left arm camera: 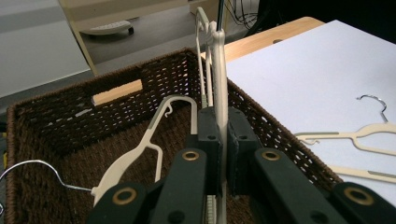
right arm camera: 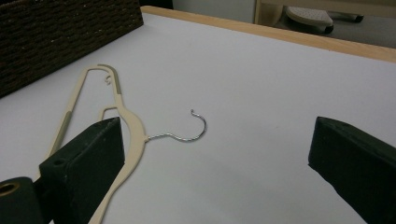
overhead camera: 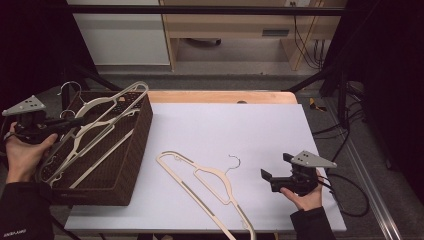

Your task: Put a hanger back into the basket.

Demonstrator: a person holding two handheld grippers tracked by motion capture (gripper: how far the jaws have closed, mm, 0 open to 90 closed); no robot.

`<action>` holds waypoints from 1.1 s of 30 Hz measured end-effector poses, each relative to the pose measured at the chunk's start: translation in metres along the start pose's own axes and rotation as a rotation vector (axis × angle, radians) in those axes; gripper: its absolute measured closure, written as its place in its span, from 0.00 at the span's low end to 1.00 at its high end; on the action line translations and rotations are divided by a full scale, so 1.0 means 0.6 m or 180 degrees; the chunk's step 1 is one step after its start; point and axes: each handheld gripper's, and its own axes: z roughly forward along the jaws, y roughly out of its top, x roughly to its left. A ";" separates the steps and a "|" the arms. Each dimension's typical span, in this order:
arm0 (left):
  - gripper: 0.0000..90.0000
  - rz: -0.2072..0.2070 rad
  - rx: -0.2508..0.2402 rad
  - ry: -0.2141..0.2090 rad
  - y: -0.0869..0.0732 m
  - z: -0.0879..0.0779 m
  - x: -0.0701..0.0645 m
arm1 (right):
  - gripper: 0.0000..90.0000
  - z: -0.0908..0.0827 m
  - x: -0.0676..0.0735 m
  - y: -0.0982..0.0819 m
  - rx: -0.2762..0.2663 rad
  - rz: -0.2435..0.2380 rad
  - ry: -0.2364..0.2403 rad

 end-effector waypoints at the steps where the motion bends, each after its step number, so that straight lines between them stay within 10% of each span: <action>1: 0.96 -0.0008 0.0011 0.0000 -0.003 0.001 0.002 | 0.04 0.001 0.000 0.000 0.0003 0.0001 -0.0001; 16: 0.95 -0.0125 0.0238 -0.0062 -0.045 0.014 0.014 | 0.04 0.003 0.001 0.000 0.0011 0.0007 -0.0007; 23: 0.94 -0.0389 0.0397 -0.0193 -0.069 0.045 0.013 | 0.04 0.003 0.001 0.000 0.0015 0.0012 -0.0004; 33: 0.92 -0.0626 0.0595 0.0126 -0.120 0.069 0.027 | 0.04 0.006 0.002 -0.001 0.0037 -0.0003 0.0012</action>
